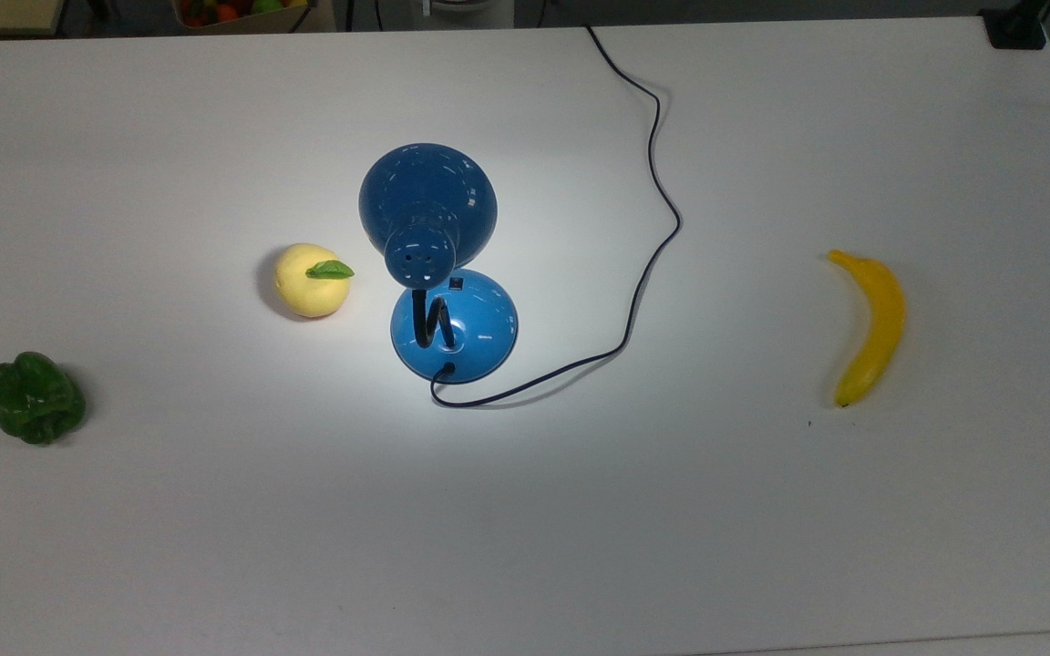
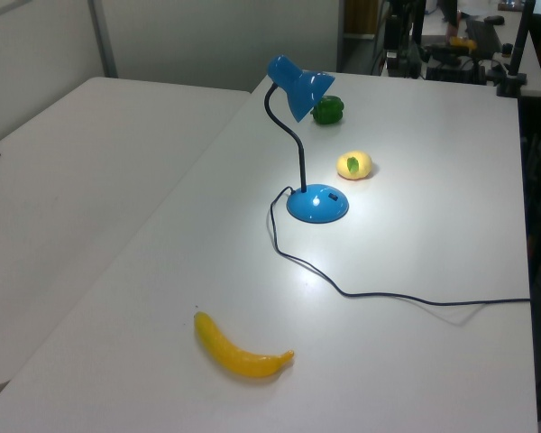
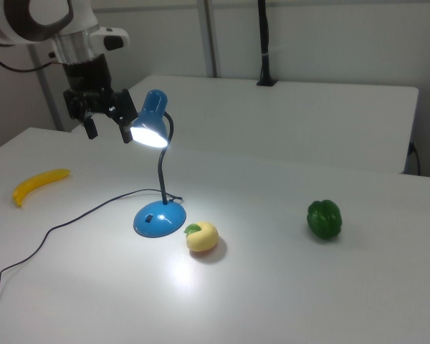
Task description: Turn off lamp
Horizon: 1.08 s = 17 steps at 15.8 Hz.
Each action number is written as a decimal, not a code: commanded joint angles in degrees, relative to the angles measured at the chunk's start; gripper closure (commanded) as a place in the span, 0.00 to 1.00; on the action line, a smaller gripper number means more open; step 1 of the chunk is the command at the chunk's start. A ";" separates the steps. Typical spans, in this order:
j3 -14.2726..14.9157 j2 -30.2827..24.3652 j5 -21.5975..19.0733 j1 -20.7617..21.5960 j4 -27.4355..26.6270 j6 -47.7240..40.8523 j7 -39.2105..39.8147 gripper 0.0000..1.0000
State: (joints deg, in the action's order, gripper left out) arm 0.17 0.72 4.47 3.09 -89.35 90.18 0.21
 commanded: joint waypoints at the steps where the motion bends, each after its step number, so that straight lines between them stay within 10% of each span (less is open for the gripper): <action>1: 0.01 -0.29 -0.34 -0.10 -0.12 -1.86 1.37 0.00; 6: 0.01 -0.37 -0.43 -0.19 -0.12 -1.94 1.37 0.03; 11: 0.01 -0.37 -0.43 -0.19 -0.65 -1.85 1.63 0.95; 17: 0.01 -0.37 -0.43 -0.19 -1.43 -1.42 1.72 1.00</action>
State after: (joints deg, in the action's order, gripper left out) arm 0.17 0.87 4.47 3.09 -89.59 90.15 0.57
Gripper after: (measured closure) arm 0.855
